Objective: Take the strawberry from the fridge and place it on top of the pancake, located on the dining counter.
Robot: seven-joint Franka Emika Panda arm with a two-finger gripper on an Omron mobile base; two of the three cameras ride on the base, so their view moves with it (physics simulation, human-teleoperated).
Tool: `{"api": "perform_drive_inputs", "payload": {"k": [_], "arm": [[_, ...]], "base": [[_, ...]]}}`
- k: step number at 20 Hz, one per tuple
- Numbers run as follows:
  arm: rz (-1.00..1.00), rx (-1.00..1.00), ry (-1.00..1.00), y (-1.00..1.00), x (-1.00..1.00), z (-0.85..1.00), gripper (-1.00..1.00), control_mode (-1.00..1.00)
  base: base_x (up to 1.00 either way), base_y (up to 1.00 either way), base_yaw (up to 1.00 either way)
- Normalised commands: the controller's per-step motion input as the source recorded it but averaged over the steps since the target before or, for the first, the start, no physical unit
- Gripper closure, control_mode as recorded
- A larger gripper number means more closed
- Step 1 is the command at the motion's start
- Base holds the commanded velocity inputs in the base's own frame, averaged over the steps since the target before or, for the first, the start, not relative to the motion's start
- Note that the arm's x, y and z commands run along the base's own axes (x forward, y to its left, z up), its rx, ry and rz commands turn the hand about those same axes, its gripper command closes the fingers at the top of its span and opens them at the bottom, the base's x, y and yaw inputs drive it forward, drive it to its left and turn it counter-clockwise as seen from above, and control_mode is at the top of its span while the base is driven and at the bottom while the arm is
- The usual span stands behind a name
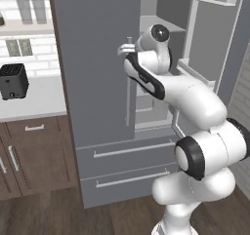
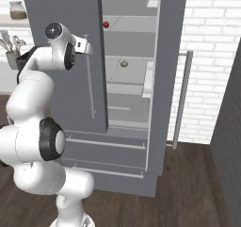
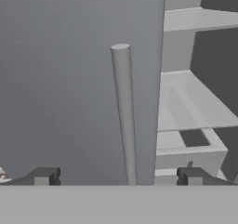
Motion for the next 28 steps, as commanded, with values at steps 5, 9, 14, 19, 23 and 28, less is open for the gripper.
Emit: {"api": "perform_drive_inputs", "payload": {"k": [5,9,14,19,23,28], "arm": [[0.04,-0.07,0.01,0.00,0.75,-0.01,-1.00,-1.00],[-0.01,-0.04,0.06,0.00,0.66,0.00,-1.00,-1.00],[-0.03,-0.07,-0.01,0.11,0.39,-0.03,-1.00,-1.00],[-0.03,-0.03,-0.11,0.03,0.12,-0.08,-1.00,-1.00],[0.00,0.00,-0.09,0.00,0.20,-0.10,-1.00,-1.00],[0.00,0.00,-0.04,0.00,0.29,-0.11,-1.00,-1.00]], "base": [[0.00,0.00,0.00],[0.00,0.00,0.00],[0.00,0.00,0.00],[0.00,0.00,0.00],[0.00,0.00,0.00],[0.00,0.00,0.00]]}}
